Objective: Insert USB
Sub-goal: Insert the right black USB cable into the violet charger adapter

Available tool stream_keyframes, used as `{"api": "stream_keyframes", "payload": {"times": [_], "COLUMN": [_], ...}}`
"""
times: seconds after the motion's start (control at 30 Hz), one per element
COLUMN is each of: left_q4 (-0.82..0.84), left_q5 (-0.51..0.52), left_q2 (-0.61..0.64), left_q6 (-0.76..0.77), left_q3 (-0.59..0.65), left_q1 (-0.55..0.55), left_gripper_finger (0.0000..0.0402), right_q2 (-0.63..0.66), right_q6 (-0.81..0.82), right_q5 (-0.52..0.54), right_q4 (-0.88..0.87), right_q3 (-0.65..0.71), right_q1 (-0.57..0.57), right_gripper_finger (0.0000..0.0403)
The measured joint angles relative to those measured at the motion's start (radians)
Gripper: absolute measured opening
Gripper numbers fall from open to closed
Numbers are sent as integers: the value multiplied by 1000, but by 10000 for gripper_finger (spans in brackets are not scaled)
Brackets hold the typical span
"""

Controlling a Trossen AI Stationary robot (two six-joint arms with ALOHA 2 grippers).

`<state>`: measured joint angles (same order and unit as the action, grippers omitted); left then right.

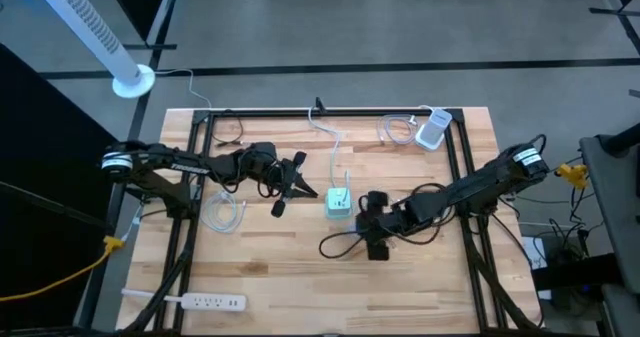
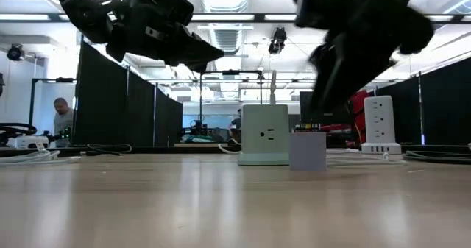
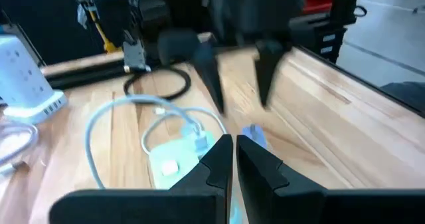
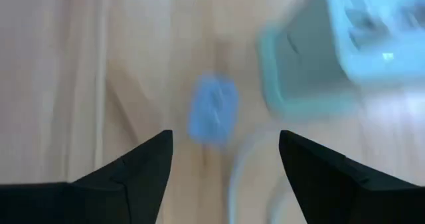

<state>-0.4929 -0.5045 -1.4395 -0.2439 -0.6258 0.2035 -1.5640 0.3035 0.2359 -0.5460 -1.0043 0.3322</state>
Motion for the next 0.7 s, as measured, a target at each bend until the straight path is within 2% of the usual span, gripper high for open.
{"api": "stream_keyframes", "payload": {"times": [0.2, 0.37, 0.53, 0.7], "left_q4": [122, 147, 182, 215], "left_q5": [0, 34, 175, 191], "left_q2": [-1, -1, -1, 5], "left_q6": [20, 53, 133, 238], "left_q3": [0, 0, 0, 0], "left_q1": [-32, -90, -176, -249], "left_gripper_finger": [9, 9, 9, 9], "right_q2": [151, 249, 277, 264], "right_q6": [236, 444, 533, 607], "right_q5": [0, 33, 55, 44], "right_q4": [-272, -494, -516, -539], "right_q3": [-7, 33, 119, 195], "right_q1": [39, 78, 79, 73], "right_gripper_finger": [248, 244, 238, 231]}}
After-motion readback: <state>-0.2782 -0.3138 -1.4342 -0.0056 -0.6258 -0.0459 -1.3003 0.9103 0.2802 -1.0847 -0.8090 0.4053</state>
